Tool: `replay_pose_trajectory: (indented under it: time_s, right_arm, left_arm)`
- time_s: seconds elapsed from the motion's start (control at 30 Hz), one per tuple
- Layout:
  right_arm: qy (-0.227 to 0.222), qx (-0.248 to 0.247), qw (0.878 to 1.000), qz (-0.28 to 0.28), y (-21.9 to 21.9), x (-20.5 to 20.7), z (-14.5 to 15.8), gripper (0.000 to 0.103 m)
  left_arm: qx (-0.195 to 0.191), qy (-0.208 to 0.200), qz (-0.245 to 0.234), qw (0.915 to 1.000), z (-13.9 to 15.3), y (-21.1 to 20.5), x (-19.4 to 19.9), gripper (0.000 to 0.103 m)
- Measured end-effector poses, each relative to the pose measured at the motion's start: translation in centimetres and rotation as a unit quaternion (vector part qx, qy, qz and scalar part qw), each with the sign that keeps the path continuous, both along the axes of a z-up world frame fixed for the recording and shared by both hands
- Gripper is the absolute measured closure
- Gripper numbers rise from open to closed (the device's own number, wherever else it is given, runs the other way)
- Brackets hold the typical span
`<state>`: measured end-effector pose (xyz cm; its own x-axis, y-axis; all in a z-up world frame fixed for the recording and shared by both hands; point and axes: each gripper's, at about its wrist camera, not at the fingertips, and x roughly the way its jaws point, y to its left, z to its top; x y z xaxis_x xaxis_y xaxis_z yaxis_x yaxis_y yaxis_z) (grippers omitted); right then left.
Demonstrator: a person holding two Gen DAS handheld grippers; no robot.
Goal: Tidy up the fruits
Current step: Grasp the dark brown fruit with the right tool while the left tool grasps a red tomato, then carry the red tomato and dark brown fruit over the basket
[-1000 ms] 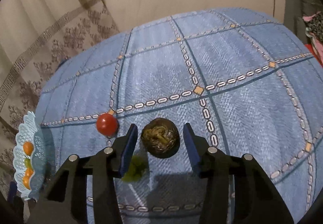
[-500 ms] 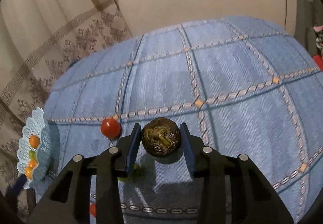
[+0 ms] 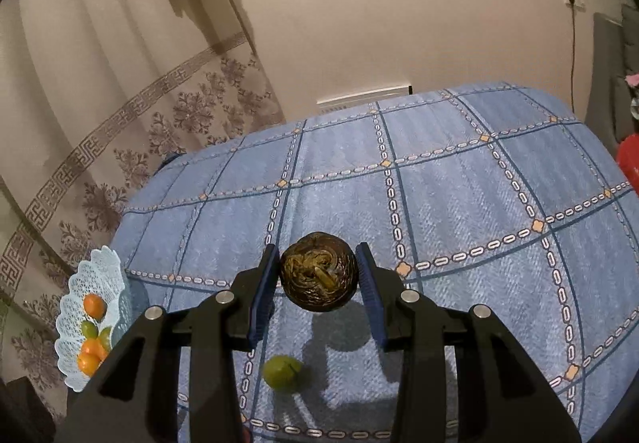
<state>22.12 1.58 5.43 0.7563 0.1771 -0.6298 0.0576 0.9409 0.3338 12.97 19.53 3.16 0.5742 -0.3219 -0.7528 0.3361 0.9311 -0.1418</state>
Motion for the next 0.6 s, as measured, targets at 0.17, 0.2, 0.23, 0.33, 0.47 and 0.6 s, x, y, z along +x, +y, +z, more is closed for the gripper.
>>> replay_pose_trajectory:
  time_s: [0.17, 0.2, 0.23, 0.33, 0.47, 0.6]
  right_arm:
    - [0.021, 0.003, 1.000, -0.003, -0.5, 0.2, -1.6, 0.063]
    - [0.023, 0.003, 1.000, -0.004, -0.6, 0.3, -1.9, 0.063]
    - [0.026, 0.004, 1.000, -0.006, -0.7, 0.3, -2.1, 0.063]
    - [0.030, 0.004, 1.000, -0.005, -0.6, 0.5, -2.5, 0.063]
    - [0.031, 0.001, 1.000, -0.001, 0.0, 0.5, -2.7, 0.063]
    - [0.034, -0.002, 0.999, 0.004, 0.5, 0.4, -3.0, 0.063]
  left_arm:
    - [0.000, 0.016, -0.005, 0.9999, -0.9, -0.6, 0.4, 0.045]
    - [0.001, 0.014, -0.005, 0.9999, -1.0, -0.6, 0.5, 0.046]
    - [-0.001, 0.013, -0.007, 0.9999, -1.0, -0.7, 0.5, 0.048]
    - [-0.007, 0.010, -0.007, 0.9999, -1.2, -0.6, 0.7, 0.060]
    - [-0.023, 0.010, -0.019, 0.9995, -1.1, -0.6, 0.4, 0.073]
    - [-0.028, 0.008, -0.019, 0.9994, -1.0, -0.5, 0.2, 0.074]
